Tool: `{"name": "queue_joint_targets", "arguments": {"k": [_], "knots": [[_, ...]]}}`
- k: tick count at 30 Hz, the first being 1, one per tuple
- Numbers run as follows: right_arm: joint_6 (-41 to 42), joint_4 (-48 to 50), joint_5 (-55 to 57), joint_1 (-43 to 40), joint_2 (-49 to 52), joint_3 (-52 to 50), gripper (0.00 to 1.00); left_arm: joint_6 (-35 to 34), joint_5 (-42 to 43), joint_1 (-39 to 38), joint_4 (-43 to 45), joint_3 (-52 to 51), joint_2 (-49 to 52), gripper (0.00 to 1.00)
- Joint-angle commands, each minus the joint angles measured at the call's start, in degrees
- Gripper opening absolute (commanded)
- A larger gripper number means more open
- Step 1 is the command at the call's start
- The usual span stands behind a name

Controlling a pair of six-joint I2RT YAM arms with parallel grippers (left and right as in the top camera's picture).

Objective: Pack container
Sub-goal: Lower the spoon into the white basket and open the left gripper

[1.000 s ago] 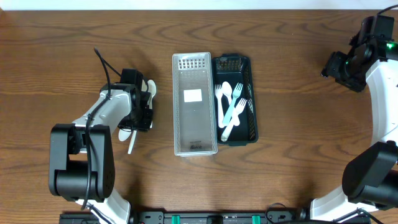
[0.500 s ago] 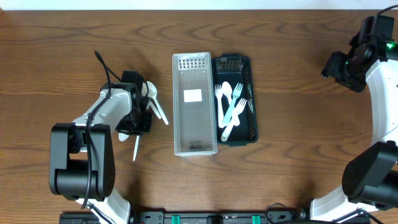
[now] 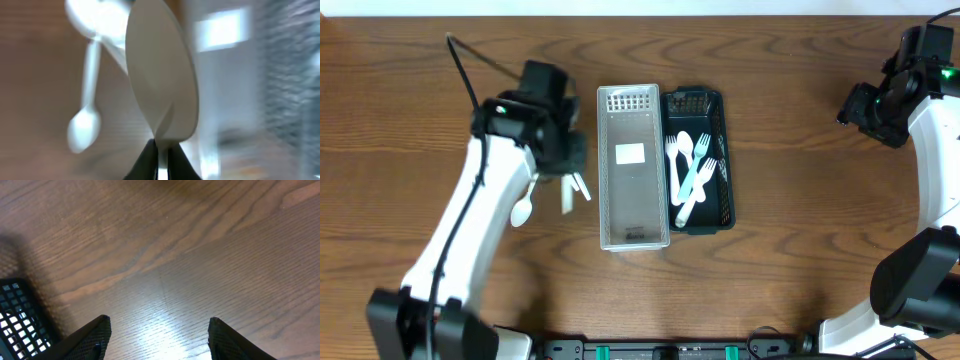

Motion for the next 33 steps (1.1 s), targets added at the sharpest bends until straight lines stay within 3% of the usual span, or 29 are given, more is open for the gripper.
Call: {"name": "queue_joint_targets", "arguments": {"k": [1,5,10,12,14,20,25,29,33], "knots": [[-0.5,0.0,0.8,-0.1,-0.2,-0.4,0.66,-9.9,4.2,-5.9,3.5,0.7,-0.6,0.06],[-0.5,-0.1,0.7,-0.1,-0.2,-0.4,0.66,-14.0,1.7,-11.3,7.7,0.5,2.7,0.06],[-0.5,-0.1,0.7,-0.1,-0.2,-0.4,0.66,-15.6,-1.6,-12.1,8.0,0.5,10.2,0.08],[-0.5,-0.3,0.7,-0.1,-0.2,-0.4,0.66,-15.6,-1.6,-11.4,8.1,0.5,12.0,0.17],[-0.5,-0.5,0.7,-0.1,-0.2,-0.4,0.67,-15.6,-1.6,-10.7,8.1,0.5,12.4,0.34],[-0.5,-0.7,0.7,-0.1,-0.2,-0.4,0.68,-14.9,1.6,-6.2,1.6,6.3,7.8,0.6],[-0.5,-0.7,0.7,-0.1,-0.2,-0.4,0.68,-3.8,-1.2,-0.6,-5.2,9.2,1.3,0.73],[-0.5,-0.7,0.7,0.0,-0.2,-0.4,0.68,1.6,-9.9,4.3,-11.1,9.0,0.2,0.73],[-0.5,-0.5,0.7,0.0,-0.2,-0.4,0.69,7.5,-10.2,8.9,-10.5,5.9,1.9,0.73]]}}
